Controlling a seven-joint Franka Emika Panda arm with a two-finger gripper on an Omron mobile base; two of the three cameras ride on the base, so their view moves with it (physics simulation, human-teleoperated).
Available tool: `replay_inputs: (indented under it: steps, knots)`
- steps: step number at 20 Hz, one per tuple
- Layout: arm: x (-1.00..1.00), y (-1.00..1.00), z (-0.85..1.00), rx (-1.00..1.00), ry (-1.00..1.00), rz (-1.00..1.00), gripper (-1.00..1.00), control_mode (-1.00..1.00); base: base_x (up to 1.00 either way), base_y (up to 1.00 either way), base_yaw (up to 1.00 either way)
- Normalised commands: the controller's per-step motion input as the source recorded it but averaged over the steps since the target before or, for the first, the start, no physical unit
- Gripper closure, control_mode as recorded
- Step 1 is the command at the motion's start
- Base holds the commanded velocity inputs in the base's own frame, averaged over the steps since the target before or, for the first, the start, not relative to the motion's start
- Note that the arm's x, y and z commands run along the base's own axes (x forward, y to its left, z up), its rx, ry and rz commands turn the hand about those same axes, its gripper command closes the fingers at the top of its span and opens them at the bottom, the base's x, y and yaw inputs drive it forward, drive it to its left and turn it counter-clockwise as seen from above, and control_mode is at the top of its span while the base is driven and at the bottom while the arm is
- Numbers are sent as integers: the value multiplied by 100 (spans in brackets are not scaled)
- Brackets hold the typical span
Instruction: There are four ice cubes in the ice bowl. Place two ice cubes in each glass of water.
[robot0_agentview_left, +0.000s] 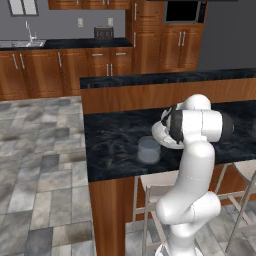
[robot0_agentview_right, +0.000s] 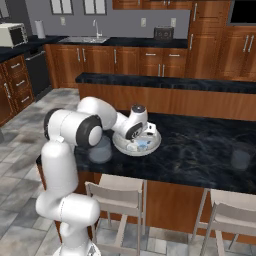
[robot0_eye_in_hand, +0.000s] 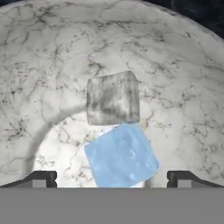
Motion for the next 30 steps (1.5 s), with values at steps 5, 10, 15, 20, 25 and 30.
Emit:
replay_inputs:
  steps: [5, 10, 15, 20, 25, 30]
  knots:
    - [36, 0, -26, -4, 0, 0, -100, -100, 0, 0, 0]
    - [4, -1, -41, -6, 0, 0, -100, -100, 0, 0, 0]
    - [0, -4, -35, -4, 0, 0, 100, -100, 0, 0, 0]
    - [-13, -5, -9, 0, -3, 0, 100, -100, 0, 0, 0]
    - [-23, 20, 37, 4, -2, 0, 100, -100, 0, 0, 0]
    - [-16, 34, 93, 0, 0, 1, 100, -100, 0, 0, 0]
